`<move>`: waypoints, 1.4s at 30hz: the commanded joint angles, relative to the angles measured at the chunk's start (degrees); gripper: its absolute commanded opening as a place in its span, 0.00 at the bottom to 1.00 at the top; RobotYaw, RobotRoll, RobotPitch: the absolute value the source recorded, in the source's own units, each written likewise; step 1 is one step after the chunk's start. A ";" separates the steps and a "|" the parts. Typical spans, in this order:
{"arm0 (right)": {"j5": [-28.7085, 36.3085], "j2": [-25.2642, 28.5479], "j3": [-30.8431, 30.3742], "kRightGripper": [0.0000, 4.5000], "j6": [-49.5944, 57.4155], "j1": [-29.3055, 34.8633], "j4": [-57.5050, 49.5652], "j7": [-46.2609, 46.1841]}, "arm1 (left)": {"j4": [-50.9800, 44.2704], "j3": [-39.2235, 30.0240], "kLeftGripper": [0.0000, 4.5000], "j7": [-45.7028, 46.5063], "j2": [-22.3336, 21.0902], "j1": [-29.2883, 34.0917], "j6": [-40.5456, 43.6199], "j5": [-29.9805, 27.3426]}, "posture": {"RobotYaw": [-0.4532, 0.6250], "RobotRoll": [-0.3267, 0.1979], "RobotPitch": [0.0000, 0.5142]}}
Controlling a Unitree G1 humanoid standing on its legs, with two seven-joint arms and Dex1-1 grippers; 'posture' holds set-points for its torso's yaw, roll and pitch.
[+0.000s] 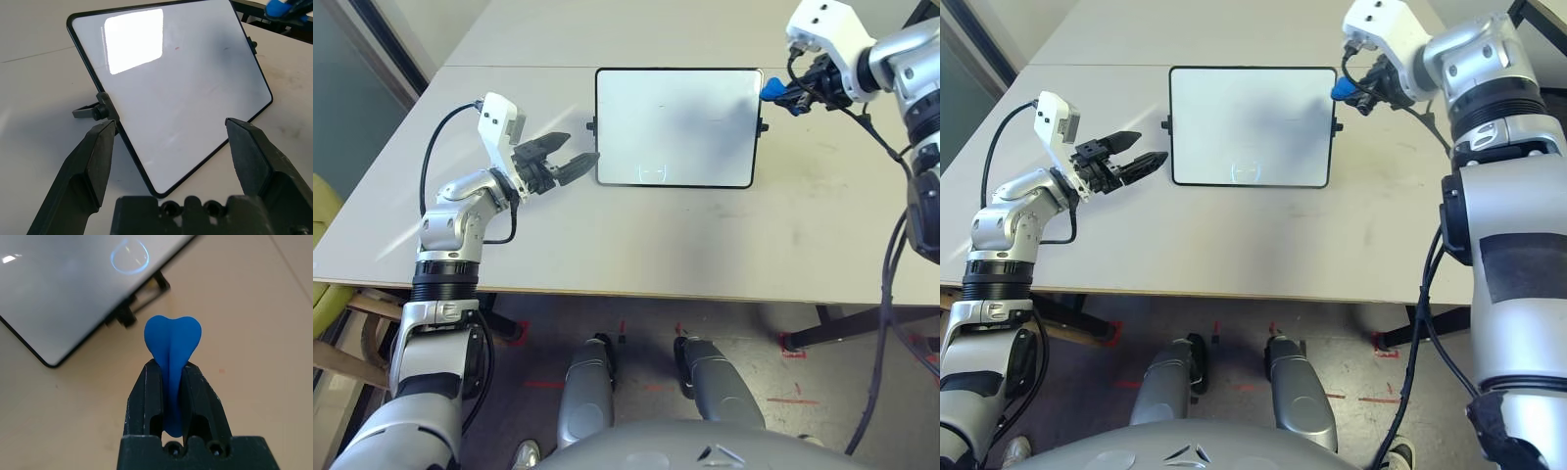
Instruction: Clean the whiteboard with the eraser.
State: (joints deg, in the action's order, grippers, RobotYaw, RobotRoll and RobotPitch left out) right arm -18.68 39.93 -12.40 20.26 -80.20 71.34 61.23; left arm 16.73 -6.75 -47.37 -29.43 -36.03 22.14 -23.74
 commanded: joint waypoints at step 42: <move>16.87 2.46 18.99 1.00 -2.57 15.39 -3.45 -17.79 | 2.83 -8.81 1.00 13.92 -3.32 -1.14 -3.97 2.60 | 0.32 0.62 0.33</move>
State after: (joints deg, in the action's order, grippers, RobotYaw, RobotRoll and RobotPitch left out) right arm -4.26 41.38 4.17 20.68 -66.32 68.93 44.64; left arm 19.09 -13.48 -35.99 -32.25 -37.36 18.72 -21.97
